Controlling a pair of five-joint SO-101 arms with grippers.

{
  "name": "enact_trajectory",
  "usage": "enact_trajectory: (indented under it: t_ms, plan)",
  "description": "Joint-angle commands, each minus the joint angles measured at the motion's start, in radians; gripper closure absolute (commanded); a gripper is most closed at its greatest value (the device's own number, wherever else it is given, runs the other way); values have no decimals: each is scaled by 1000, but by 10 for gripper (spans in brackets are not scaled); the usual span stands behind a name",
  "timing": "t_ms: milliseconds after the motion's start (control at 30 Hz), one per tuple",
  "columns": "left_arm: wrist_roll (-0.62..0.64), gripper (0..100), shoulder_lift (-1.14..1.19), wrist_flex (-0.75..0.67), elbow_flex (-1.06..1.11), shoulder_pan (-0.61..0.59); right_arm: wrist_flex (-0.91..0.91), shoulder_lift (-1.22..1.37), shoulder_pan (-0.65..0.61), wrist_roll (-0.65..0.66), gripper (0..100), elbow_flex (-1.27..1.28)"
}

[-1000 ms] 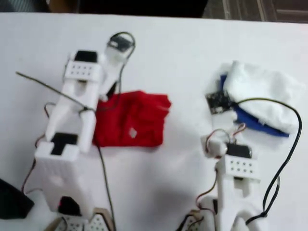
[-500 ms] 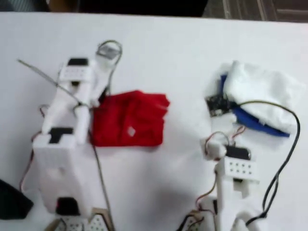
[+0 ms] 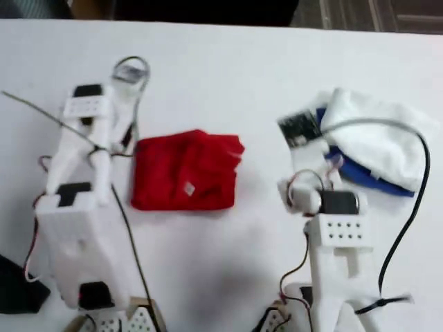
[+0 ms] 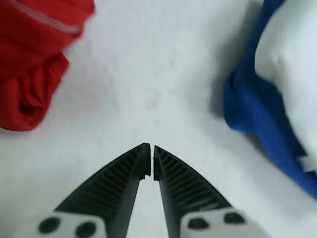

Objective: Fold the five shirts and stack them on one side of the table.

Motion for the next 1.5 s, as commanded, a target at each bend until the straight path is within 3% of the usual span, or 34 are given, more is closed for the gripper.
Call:
enact_trajectory:
  t_ms: [0, 267, 467, 667, 833, 1133, 1467]
  plan:
    - [-18, 974, -72, 25, -13, -129, 91, 156, -148, 6, 977, -336]
    - [-84, 974, -71, 60, 2, -408, 191, 653, -381, 5, 977, -916]
    - [-40, 974, -78, 15, 140, -479, 260, 964, -498, 9, 977, -1324]
    - [-34, 974, -80, -8, 194, -529, 288, 1241, -536, 12, 977, -1562]
    - [-34, 974, -81, -5, 186, -566, 349, 1388, -522, 12, 977, -1649]
    - [-31, 974, -81, -12, 185, -546, 527, 1409, -516, 15, 977, -1665]
    - [-29, 974, -81, -26, 186, -534, 611, 1400, -456, 144, 977, -1579]
